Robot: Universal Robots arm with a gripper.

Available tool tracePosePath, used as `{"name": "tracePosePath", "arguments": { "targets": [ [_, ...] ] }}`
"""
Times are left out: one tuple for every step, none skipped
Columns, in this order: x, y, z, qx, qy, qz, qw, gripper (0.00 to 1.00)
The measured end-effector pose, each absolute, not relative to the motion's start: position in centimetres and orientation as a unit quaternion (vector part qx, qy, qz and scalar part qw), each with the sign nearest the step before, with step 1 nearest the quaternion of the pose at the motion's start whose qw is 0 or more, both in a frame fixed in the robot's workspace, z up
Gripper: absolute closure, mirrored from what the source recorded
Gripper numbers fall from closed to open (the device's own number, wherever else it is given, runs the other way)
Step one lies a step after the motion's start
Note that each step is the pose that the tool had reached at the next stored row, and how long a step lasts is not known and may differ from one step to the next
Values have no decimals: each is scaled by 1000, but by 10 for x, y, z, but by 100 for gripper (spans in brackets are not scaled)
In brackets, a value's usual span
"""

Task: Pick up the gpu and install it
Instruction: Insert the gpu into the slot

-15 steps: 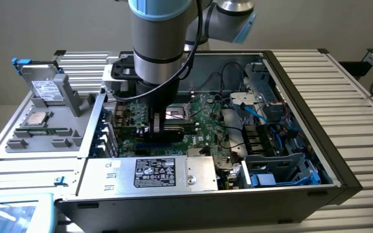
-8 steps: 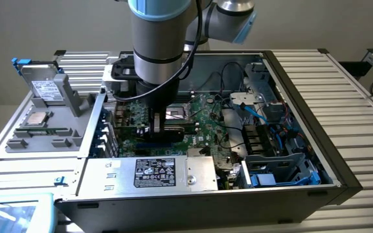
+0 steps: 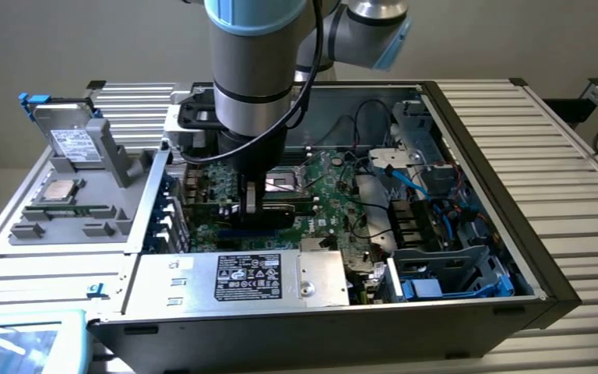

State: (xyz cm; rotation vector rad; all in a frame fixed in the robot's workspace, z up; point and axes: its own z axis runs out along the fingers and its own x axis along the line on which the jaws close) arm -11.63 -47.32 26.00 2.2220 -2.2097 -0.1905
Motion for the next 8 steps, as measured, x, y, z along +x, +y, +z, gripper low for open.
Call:
{"name": "tracePosePath", "arguments": {
  "targets": [
    [-116, -473, 260, 708, -704, -61, 1, 73],
    [-116, -473, 261, 708, -704, -61, 1, 73],
    [-116, -473, 261, 708, -704, -61, 1, 73],
    [-116, -473, 262, 708, -704, -61, 1, 73],
    [-116, -473, 263, 708, -704, -60, 1, 73],
    [-116, -473, 263, 708, -704, -60, 1, 73],
    [-116, -473, 263, 708, -704, -60, 2, 73],
    [-116, -473, 263, 708, -704, -60, 2, 73]
  ]
}}
